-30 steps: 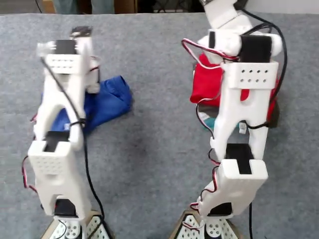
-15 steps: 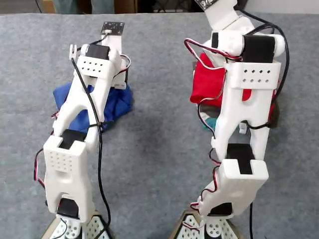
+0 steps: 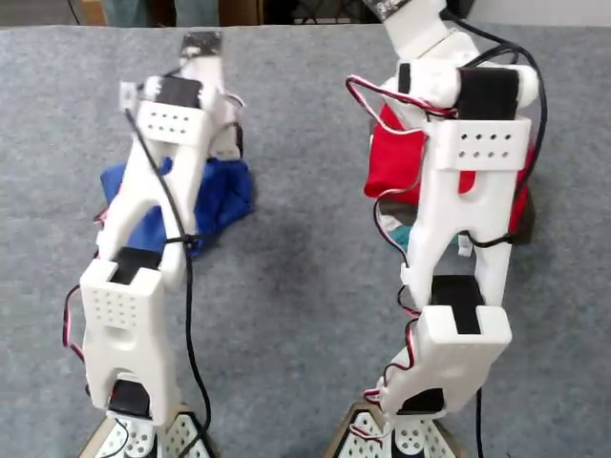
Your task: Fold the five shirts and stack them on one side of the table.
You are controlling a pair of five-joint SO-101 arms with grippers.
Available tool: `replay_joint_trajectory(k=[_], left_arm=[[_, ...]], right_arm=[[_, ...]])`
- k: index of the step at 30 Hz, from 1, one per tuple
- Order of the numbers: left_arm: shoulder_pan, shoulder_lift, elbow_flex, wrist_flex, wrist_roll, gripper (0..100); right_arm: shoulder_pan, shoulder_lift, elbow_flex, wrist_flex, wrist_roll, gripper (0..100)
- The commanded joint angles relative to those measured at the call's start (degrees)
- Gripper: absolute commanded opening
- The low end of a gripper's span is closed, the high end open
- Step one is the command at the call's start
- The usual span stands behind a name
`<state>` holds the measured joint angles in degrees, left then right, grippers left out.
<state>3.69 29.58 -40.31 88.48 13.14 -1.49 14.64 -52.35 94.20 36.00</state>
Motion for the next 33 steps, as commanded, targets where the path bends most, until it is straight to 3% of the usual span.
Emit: replay_joint_trajectory(k=[1, 7, 9, 14, 20, 26, 33], left_arm=[[-6.1, -1.0, -11.9, 4.3, 2.2, 25], [-20.1, -0.4, -23.9, 11.4, 0.2, 4], [-24.8, -0.4, -23.4, 12.3, -4.0, 3], [-36.3, -0.4, -17.4, 12.3, -6.0, 3], [-45.1, -0.4, -9.5, 11.9, -15.4, 3], [-49.3, 3.0, 6.1, -4.4, -24.4, 3], [-47.3, 4.2, 15.7, -18.1, -32.2, 3]], right_arm=[[-3.1, -0.7, -0.4, -0.4, 0.5, 1.5], [-12.7, 7.6, 0.0, -2.8, 0.2, 1.5], [-17.2, 11.1, -0.1, -2.8, 0.2, 1.5], [-29.5, 18.9, -0.1, -4.0, -1.8, 1.5], [-36.3, 26.7, -0.2, -12.0, -5.5, 1.5], [-36.9, 34.5, -0.7, -22.5, -9.1, 1.5], [-37.2, 43.3, -9.5, -28.1, -13.5, 1.5]])
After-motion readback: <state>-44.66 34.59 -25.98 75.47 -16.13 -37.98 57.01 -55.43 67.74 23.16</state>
